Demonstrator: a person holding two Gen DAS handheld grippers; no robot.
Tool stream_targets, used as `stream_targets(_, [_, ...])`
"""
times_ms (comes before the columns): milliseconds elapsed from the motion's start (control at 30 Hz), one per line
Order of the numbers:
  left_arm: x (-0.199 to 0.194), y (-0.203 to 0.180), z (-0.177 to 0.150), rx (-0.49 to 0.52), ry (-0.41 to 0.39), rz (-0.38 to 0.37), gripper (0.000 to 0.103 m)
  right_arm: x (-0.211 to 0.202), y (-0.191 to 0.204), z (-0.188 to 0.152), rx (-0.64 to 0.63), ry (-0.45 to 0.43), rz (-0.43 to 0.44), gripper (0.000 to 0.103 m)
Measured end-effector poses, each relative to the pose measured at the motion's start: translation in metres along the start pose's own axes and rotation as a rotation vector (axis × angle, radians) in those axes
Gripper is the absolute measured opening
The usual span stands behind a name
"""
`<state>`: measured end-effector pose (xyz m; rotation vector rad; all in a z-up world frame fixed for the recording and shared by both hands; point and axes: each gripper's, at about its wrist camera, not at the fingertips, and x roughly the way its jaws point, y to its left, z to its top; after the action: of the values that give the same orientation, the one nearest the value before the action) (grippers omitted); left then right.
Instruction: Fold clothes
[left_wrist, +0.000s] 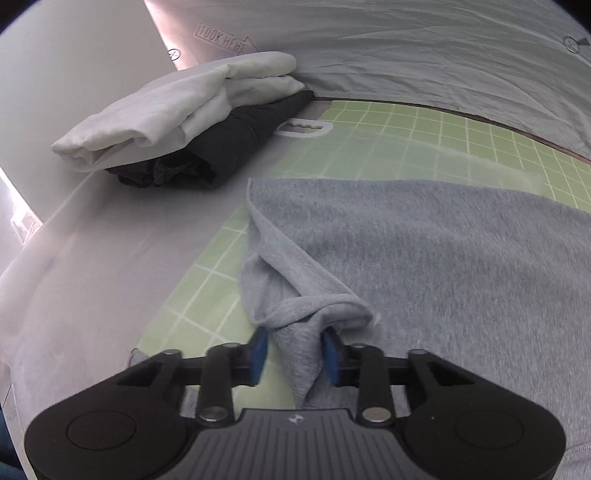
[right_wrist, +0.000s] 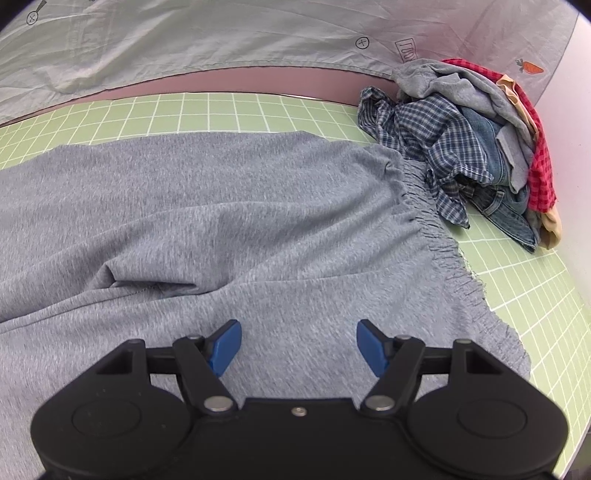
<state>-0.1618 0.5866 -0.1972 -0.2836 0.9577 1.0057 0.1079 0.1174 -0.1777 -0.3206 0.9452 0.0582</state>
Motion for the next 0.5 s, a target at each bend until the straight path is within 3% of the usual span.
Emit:
stream_targets(167, [0.002,0.060,0.000,-0.279,0.050,0.027,0.013,0.003,-0.008,-0.001,0.043,0.015,-0.004,0.069])
stream_targets(333, [0.001,0.090,-0.010,-0.356,0.063,0.132,0.015,0.004,-0.012,-0.004,0.058,0.024,-0.012,0.069])
stream_targets(500, [-0.004,0.103,-0.016,-0.423,0.077,0.116,0.022,0.004,-0.018,-0.004,0.071,0.026,-0.014,0.069])
